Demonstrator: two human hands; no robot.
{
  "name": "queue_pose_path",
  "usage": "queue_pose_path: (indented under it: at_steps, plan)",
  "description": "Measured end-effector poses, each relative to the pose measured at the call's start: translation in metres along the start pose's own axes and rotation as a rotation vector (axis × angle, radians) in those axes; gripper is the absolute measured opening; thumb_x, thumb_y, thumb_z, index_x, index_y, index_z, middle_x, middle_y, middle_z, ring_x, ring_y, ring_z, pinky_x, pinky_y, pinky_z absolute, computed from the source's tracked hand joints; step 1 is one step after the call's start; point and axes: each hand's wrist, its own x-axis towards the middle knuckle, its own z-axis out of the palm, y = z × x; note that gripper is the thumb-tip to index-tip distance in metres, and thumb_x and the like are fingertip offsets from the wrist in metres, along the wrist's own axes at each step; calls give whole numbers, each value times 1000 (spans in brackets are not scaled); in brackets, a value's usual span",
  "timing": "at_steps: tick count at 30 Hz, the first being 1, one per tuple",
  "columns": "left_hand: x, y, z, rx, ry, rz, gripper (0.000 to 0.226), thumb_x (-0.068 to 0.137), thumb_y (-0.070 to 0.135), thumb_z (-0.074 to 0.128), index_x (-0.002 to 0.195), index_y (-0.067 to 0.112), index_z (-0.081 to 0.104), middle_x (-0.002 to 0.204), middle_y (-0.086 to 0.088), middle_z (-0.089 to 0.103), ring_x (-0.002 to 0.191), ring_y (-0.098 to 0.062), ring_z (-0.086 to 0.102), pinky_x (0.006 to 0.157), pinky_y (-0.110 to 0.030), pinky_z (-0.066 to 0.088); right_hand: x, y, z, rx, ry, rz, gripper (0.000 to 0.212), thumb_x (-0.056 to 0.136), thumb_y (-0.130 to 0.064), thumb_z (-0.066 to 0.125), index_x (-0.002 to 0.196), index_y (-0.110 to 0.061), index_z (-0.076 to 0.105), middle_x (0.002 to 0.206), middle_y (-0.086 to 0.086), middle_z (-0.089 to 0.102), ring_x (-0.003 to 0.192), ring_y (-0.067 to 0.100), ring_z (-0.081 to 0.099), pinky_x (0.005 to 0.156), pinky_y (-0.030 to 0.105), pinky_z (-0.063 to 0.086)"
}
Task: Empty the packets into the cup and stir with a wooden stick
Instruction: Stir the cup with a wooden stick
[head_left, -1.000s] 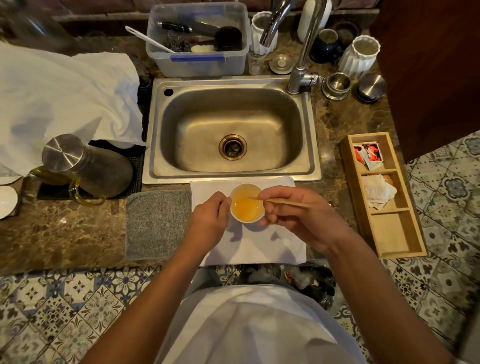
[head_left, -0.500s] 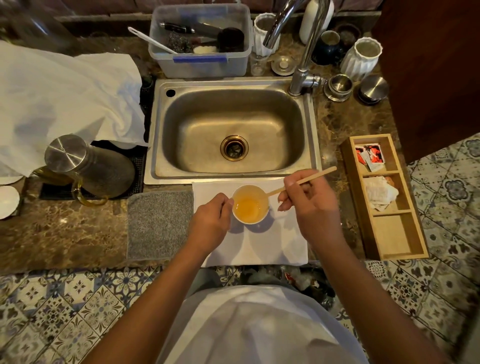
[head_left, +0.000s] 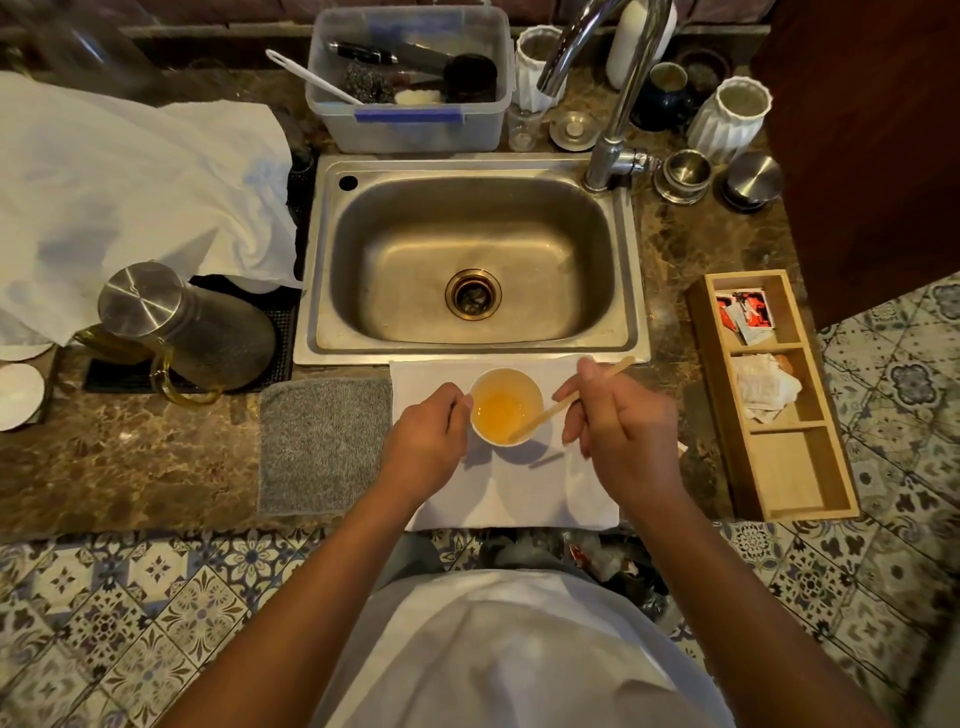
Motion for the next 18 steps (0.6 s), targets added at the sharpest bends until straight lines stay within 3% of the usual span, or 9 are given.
queue_pose_path:
  at_steps: [3, 8, 12, 18]
  plan:
    - [0, 1, -1, -22, -6, 3, 30, 105, 39, 40, 87, 19, 53, 65, -5, 65, 55, -25, 62, 55, -51, 54, 1, -1, -1, 103, 14, 1, 28, 106, -21, 52, 89, -11, 73, 62, 4, 69, 51, 15, 63, 55, 29, 54]
    - [-1, 1, -1, -19, -18, -22, 30, 105, 41, 39, 88, 20, 52, 65, -5, 66, 53, -27, 61, 53, -53, 54, 2, 4, -1, -6, -53, -19, 7, 105, -18, 53, 101, -15, 58, 74, 0, 75, 63, 15, 74, 55, 35, 62]
    - [-1, 3, -1, 9, -17, -22, 31, 105, 41, 37, 91, 19, 53, 67, -7, 67, 57, -28, 63, 58, -53, 55, 8, 15, 1, -82, -121, 31, 8, 105, -19, 53, 106, -12, 54, 77, 0, 75, 68, 14, 75, 63, 45, 63]
    - [1, 4, -1, 39, -23, -11, 29, 106, 39, 36, 92, 19, 53, 71, -5, 68, 64, -26, 65, 63, -50, 55, 8, 26, -5, -339, -142, -10, 12, 100, -27, 62, 105, -18, 69, 85, -7, 77, 70, 3, 73, 70, 37, 64]
